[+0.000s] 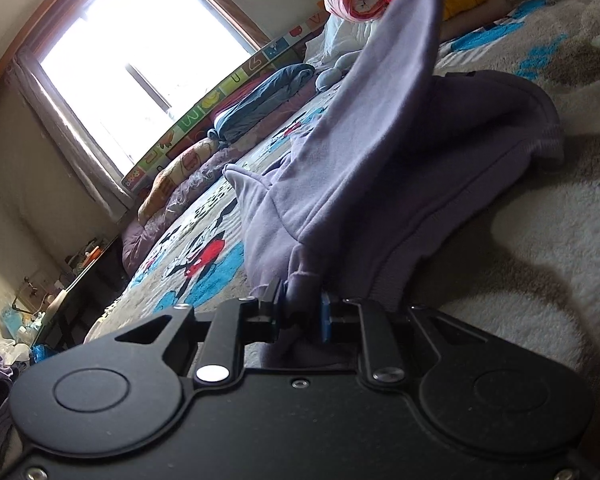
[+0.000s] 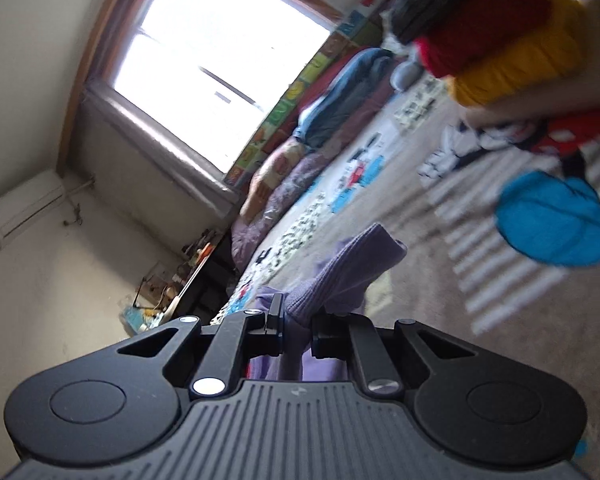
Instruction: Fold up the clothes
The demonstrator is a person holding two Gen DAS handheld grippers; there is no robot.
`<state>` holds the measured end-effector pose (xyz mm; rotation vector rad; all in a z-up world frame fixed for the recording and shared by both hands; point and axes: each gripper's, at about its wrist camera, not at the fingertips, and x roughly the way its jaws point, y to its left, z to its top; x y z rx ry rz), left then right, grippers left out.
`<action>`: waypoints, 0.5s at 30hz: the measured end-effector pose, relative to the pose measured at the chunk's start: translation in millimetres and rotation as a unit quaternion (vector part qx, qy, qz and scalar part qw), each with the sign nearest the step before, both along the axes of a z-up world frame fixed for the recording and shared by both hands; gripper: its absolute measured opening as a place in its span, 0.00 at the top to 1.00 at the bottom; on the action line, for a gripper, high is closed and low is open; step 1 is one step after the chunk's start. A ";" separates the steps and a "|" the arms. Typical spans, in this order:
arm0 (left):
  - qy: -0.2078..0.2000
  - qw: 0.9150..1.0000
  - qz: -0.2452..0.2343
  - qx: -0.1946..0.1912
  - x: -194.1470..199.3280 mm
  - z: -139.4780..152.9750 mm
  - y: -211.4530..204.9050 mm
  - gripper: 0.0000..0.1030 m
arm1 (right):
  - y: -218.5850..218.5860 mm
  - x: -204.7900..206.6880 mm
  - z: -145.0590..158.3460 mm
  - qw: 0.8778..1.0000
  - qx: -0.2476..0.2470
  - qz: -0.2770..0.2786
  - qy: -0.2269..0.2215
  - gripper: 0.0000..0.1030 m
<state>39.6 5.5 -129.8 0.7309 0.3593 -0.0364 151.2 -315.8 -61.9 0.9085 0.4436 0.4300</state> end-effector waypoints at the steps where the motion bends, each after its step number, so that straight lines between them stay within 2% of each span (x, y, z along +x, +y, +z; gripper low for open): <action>1: 0.000 1.000 0.000 0.001 0.1 -0.1 -0.1 0.85 | -1.5 -2.9 -5.3 1.000 0.006 -0.003 0.004 0.87; 9: 0.000 1.000 0.000 0.010 1.0 -2.1 -3.2 0.87 | -8.6 -22.8 -33.0 0.999 0.016 -0.032 0.041 0.87; 12: -0.001 1.000 0.000 0.011 0.5 -1.7 -4.6 0.87 | -7.4 -12.3 -50.8 0.998 0.012 -0.013 0.066 0.87; 15: 0.017 1.000 -0.012 -0.016 -0.4 9.8 1.9 0.85 | -6.8 -6.4 -65.7 0.997 0.023 -0.003 0.069 0.84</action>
